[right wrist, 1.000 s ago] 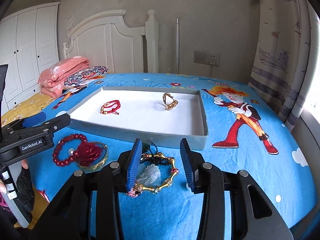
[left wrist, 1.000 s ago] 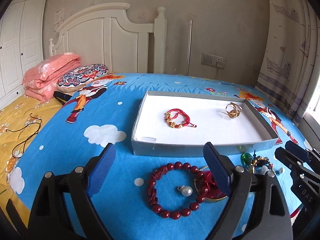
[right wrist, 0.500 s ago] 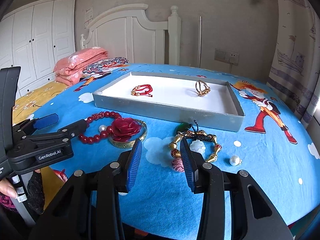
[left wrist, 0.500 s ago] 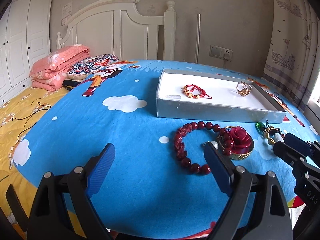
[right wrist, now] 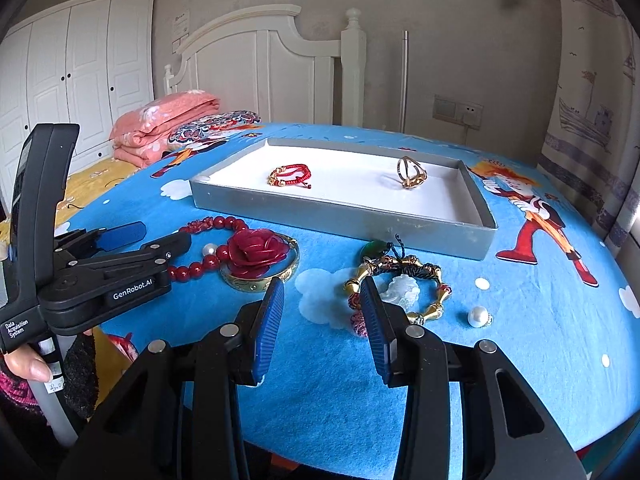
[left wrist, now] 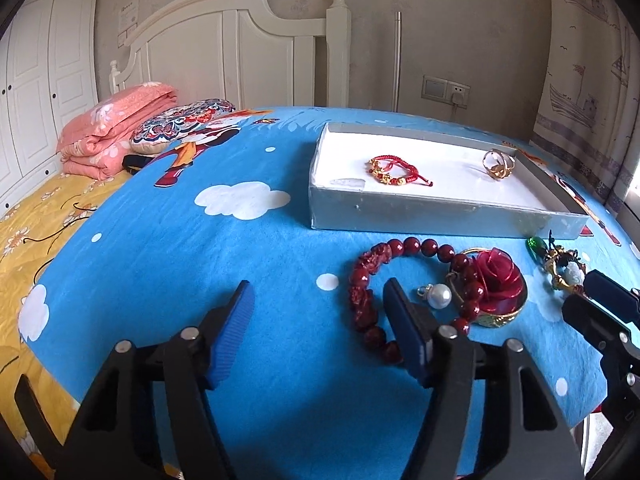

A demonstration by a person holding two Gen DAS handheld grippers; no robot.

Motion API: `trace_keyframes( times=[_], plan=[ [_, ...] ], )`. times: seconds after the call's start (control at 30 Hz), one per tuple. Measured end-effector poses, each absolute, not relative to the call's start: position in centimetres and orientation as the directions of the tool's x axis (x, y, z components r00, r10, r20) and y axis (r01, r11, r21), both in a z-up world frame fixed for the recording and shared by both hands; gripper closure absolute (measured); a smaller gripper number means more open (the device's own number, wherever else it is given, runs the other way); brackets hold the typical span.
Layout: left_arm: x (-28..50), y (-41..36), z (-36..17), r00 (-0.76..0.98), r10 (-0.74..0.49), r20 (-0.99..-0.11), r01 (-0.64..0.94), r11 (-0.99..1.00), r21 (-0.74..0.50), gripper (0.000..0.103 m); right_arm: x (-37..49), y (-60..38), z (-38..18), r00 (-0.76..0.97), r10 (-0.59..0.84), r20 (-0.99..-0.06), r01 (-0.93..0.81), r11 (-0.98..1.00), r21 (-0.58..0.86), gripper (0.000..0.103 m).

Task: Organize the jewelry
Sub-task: 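Lower the left tool onto the red bead bracelet and close it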

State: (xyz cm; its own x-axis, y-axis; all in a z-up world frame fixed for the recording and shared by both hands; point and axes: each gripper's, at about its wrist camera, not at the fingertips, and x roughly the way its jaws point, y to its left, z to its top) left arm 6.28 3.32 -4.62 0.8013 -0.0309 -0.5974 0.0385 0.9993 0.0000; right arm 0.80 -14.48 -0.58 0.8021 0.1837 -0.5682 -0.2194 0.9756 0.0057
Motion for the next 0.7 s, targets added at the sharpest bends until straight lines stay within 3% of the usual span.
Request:
trace_keyframes(
  times=[0.1,0.23,0.33,0.4,0.6,0.7],
  plan=[
    [6.3,2.7,-4.6,0.803,-0.057,-0.593,0.081,0.997,0.014,0.073,0.8,-13.9,-0.5,0.804,0.190,-0.564,-0.237,0.971,-0.011,0.064],
    [6.3,2.4,-4.7,0.804,-0.078,-0.590,0.108,0.994,0.015,0.080,1.2,-12.7,-0.3,0.806,0.206,-0.555,-0.268,0.963,-0.033,0.064],
    [6.2,3.1,-4.6,0.797,-0.110,-0.594,0.113,0.993,-0.033,0.075,1.9,-12.1,-0.2,0.805,0.214,-0.553,-0.277,0.960,-0.032,0.064],
    [6.0,3.8,-4.4,0.798,-0.119,-0.591,0.099,0.993,-0.066,0.060,2.1,-11.8,-0.2,0.804,0.217,-0.554,-0.279,0.960,-0.028,0.064],
    [4.2,4.4,-4.5,0.805,-0.126,-0.580,0.114,0.992,-0.057,0.059,2.4,-12.1,-0.6,0.793,0.219,-0.569,-0.268,0.964,-0.002,0.064],
    [4.3,4.6,-4.6,0.796,-0.138,-0.589,0.110,0.990,-0.083,0.047,2.2,-11.9,-0.5,0.795,0.219,-0.566,-0.273,0.962,-0.011,0.064]
  ],
)
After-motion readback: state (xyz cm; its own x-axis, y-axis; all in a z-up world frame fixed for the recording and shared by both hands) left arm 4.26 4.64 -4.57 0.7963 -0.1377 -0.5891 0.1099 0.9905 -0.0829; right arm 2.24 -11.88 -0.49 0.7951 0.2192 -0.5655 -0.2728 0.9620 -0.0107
